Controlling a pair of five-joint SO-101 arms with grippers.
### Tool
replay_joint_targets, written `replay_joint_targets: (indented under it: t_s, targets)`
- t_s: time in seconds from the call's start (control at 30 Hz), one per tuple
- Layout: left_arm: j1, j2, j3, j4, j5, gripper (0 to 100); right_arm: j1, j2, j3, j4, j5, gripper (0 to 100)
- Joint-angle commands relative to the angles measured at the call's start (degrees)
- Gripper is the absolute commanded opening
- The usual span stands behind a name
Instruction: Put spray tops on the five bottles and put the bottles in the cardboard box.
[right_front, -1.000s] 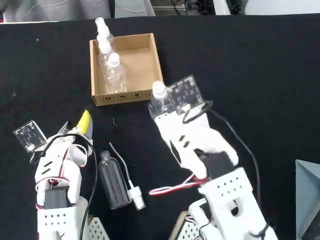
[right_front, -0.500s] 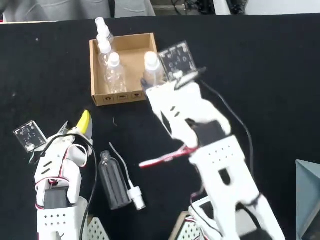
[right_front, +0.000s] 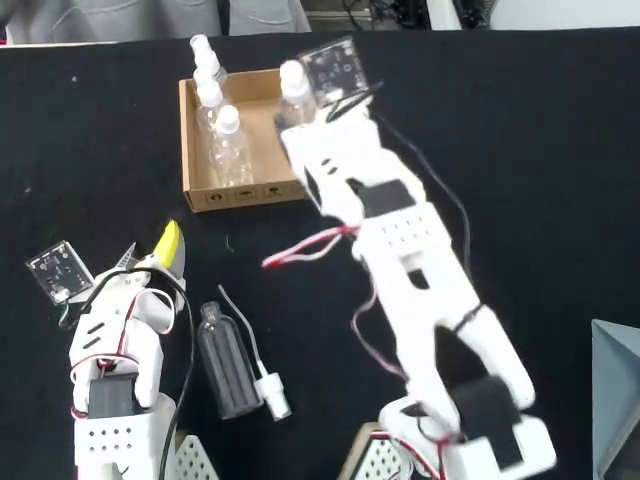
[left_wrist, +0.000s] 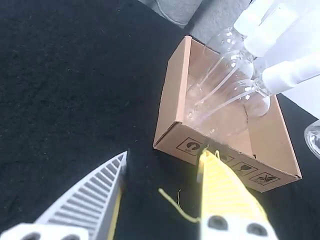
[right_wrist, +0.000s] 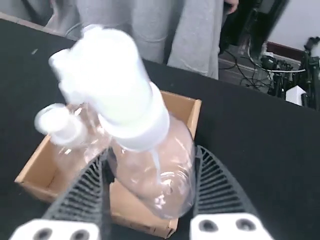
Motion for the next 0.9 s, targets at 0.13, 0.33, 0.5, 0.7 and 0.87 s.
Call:
replay_joint_targets:
  t_s: [0.13,0.33,0.5,0.7,0.87]
  targets:
    - [-0.66,-0.62,1.27,-1.49,-0.44,21,3.69,9.36,-12.70,-5.54,-4.22,7.8]
    - [-0.66,-0.62,1.27,-1.49,-0.44,21,4.40,18.59,-21.76,-6.68,-7.82,7.8]
    - [-0.66,-0.62,1.27,-1.49,-0.44,21,5.01,27.03,-29.49,-7.03,-8.00,7.8]
    - [-0.66,-0.62,1.27,-1.58,-0.44,21,5.01,34.42,-34.15,-12.04,-8.00,7.8]
    - [-0.66,-0.62,1.27,-1.58,-0.44,21,5.01,35.21,-34.51,-13.01,-8.00,7.5]
